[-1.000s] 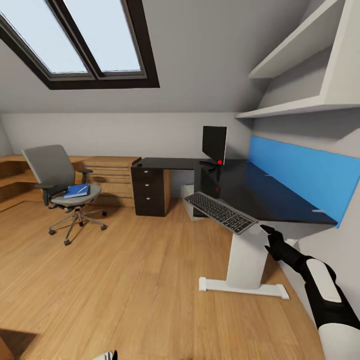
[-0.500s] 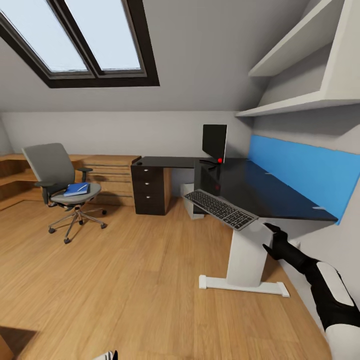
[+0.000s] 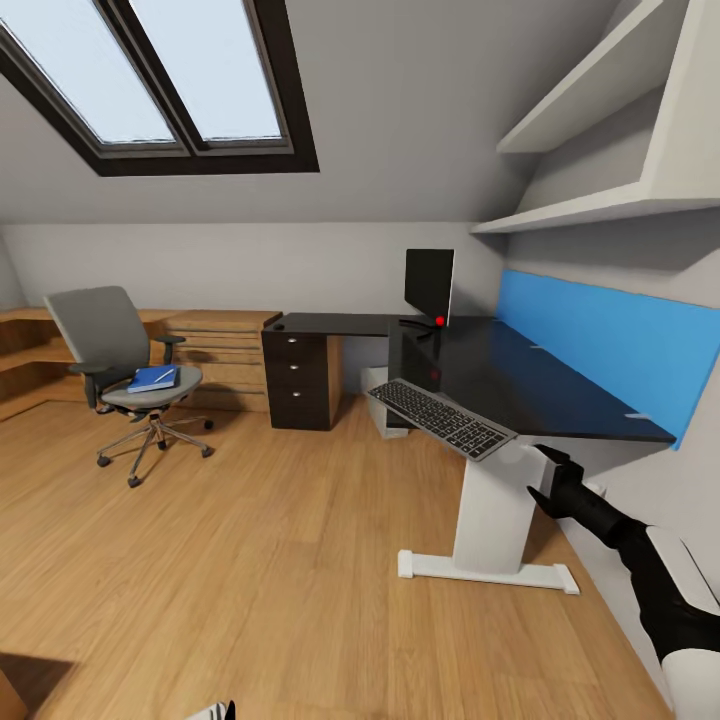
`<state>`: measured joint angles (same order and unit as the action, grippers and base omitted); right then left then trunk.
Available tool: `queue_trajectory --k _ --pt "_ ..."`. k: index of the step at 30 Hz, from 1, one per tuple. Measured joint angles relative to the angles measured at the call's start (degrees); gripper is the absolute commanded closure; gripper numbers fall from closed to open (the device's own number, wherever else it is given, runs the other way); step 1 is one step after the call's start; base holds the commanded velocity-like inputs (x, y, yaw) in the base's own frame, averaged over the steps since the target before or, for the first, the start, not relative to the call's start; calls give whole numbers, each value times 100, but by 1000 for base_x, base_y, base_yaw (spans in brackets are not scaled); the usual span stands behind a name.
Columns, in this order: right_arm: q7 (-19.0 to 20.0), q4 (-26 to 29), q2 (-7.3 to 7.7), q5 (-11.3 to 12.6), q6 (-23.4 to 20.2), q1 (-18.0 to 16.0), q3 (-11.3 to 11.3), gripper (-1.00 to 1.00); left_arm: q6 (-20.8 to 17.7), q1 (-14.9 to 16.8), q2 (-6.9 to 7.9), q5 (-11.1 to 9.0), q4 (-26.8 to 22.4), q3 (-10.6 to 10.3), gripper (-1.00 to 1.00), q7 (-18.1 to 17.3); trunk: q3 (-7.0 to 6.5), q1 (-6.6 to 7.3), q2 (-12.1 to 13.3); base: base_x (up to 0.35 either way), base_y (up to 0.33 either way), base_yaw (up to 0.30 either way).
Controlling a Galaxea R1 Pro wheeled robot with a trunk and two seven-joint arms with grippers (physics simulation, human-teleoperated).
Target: In the bedroom, organize the workspace by keeping the computer under the desk, ensuring the monitor is on the desk, placing the keyboard on the desk next to the monitor, placing the mouse on the desk next to the keyboard, moving the folder from the swivel chair onto the desk next to the mouse, stacking the notebook on top of the folder with the pen on top of the notebook, and positioning the swivel chair next to the desk.
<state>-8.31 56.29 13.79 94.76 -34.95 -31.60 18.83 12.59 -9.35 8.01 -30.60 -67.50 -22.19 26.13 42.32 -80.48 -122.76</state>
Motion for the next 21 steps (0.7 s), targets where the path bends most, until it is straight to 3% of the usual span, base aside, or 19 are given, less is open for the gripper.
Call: queue_trajectory --k 8,21 --pt "-1 -3 52 13 -32 0 -5 -100 2 0 0 0 12 7 -100 0 0 0 0 14 0 0" --pt "0 -10 72 10 -61 0 -21 -100 2 0 0 0 23 9 -100 0 0 0 0 138 0 0"
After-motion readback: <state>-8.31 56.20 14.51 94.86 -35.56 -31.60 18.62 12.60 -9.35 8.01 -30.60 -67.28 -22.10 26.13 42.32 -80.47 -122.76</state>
